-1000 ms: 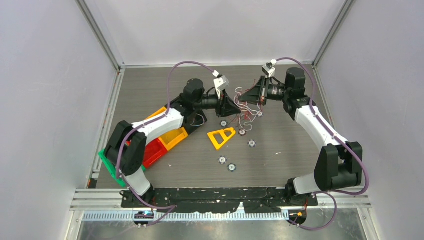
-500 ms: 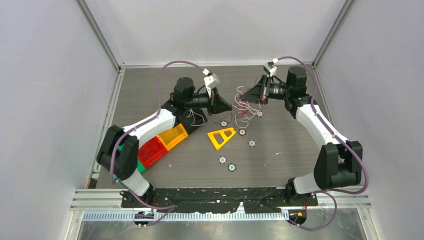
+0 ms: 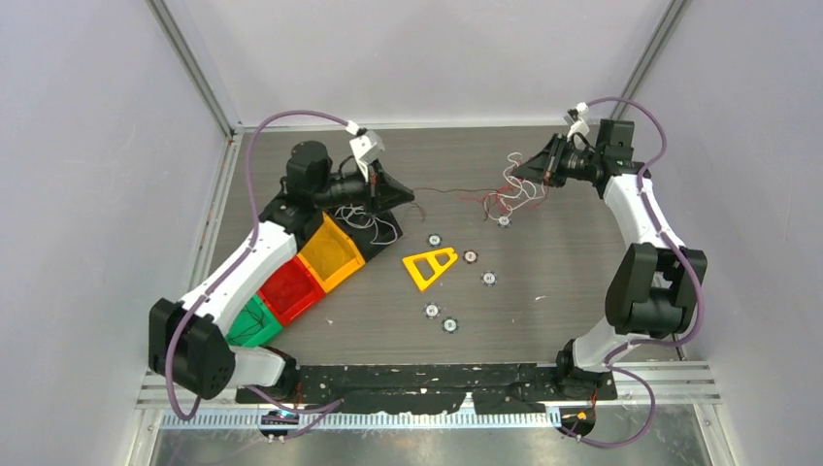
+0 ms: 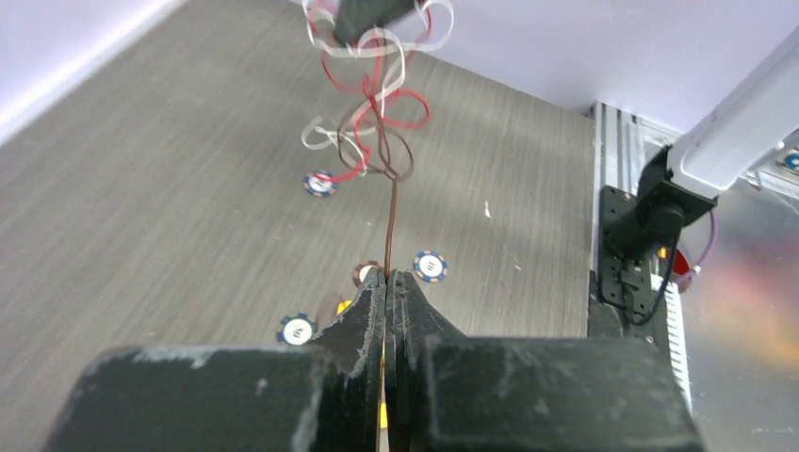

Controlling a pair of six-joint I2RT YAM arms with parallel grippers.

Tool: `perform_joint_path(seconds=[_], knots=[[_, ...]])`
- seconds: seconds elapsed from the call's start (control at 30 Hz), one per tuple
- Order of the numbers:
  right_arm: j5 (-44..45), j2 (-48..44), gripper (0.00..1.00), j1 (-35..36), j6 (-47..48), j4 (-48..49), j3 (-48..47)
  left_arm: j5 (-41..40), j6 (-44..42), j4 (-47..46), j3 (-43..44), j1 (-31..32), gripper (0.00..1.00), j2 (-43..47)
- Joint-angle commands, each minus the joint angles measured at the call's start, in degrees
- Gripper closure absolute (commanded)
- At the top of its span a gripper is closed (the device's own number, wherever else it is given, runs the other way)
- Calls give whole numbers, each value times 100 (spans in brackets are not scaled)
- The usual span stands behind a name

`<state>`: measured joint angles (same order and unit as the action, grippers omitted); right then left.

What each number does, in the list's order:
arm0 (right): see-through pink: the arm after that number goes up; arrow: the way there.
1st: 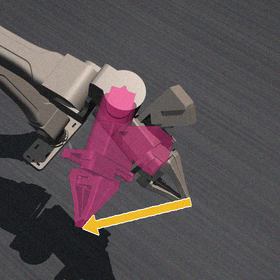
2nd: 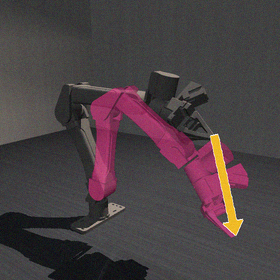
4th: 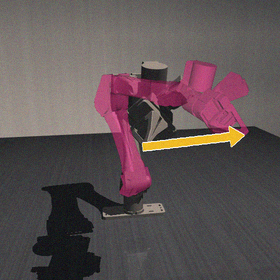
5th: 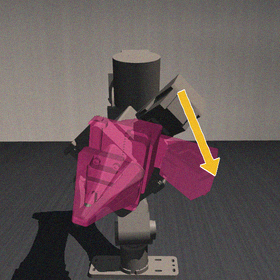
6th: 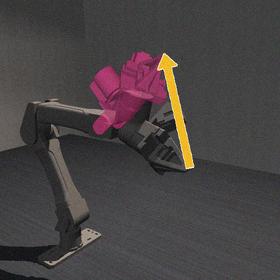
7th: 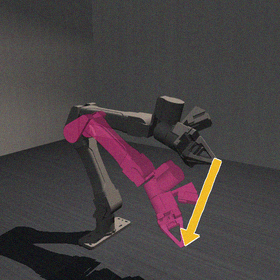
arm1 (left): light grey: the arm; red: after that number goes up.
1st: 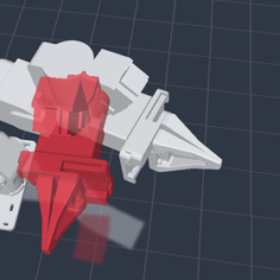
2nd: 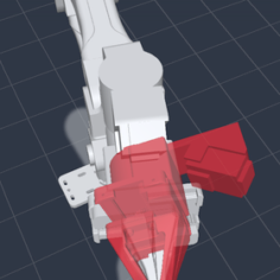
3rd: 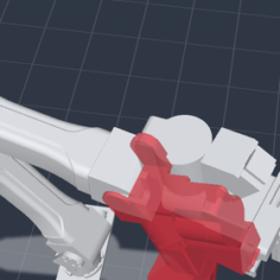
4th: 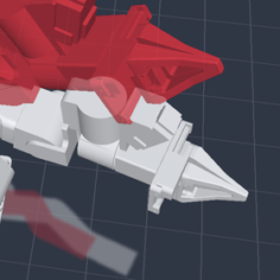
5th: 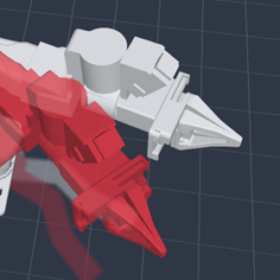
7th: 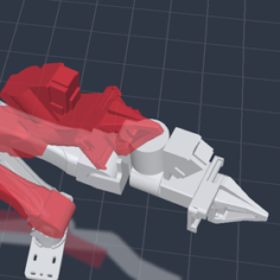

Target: Untangle the cables

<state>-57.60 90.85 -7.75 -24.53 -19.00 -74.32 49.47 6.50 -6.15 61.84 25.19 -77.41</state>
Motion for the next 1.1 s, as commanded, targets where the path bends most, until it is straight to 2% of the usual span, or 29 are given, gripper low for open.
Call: perform_joint_path(seconds=[0.0, 0.17, 0.3, 0.47, 0.63, 0.7, 0.9, 0.97, 1.07], knots=[[1187, 365, 95, -10, 1755, -1236, -224, -374, -181, 912, 1000, -206, 100, 593], [2199, 943, 94, -16, 2834, -1568, -90, -767, 13, 1607, 2116, -744, 100, 961], [2771, 1265, 95, -16, 3180, -1563, -30, -914, 86, 2090, 3010, -1257, 100, 1077], [3017, 1502, 94, -16, 3368, -1563, -25, -1078, 488, 2189, 4000, -1805, 100, 1064], [3164, 1677, 74, -16, 3448, -1654, -83, -1060, 899, 2210, 4730, -2284, 100, 954], [3189, 1701, 73, -12, 3455, -1663, -92, -1012, 1038, 2195, 4946, -2419, 100, 900], [3522, 1788, 73, -16, 3566, -1667, -186, -933, 1344, 2228, 5650, -2841, 100, 689], [3677, 1815, 76, -16, 3634, -1669, -203, -1004, 1471, 2239, 5951, -3015, 100, 573], [3961, 1816, 88, -16, 3679, -1640, -199, -1218, 1738, 2283, 6453, -3360, 100, 381]])
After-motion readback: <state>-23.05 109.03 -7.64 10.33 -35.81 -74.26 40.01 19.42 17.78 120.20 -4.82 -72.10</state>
